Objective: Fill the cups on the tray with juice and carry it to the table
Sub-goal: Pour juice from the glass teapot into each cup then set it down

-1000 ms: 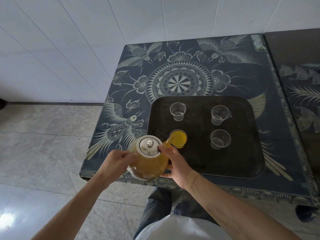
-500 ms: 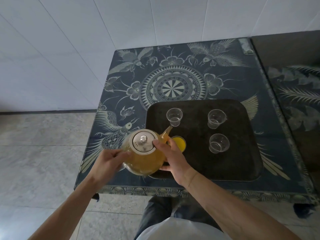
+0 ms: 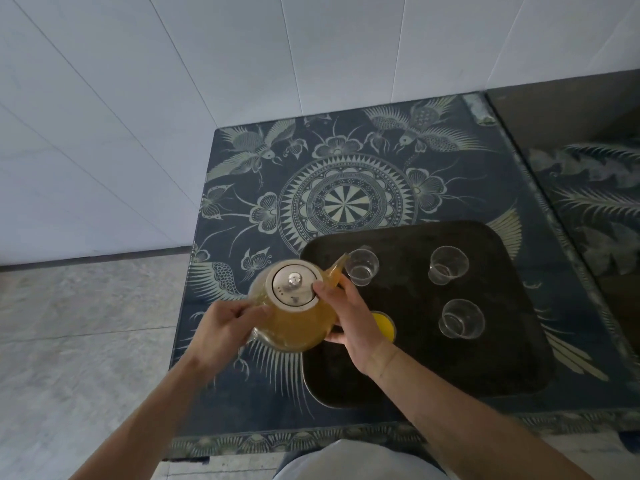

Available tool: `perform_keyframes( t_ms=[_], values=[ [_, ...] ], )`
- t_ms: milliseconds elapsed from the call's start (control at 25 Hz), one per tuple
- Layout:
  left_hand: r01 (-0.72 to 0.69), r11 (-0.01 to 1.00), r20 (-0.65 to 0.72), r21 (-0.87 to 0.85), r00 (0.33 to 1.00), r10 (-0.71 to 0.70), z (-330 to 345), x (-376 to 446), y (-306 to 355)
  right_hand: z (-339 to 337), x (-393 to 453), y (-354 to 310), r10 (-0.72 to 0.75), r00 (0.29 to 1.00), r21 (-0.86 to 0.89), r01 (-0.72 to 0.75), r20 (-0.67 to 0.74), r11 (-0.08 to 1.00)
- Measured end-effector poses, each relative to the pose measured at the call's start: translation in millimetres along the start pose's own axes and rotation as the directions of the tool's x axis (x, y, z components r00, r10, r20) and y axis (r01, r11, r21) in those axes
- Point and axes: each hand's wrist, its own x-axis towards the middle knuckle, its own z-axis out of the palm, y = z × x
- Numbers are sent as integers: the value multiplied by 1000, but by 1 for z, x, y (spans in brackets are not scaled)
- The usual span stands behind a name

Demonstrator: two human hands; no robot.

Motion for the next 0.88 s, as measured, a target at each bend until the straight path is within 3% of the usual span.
perform_keyframes(
  t_ms=[360, 880],
  values=[
    [-12, 989, 86, 145, 996, 0, -19, 51, -4, 18, 35, 11, 19, 994, 136, -3, -112, 991],
    [-16, 944, 159, 329, 986, -39, -18, 86, 6, 15, 61, 28, 79, 987, 270, -38, -143, 962]
  ],
)
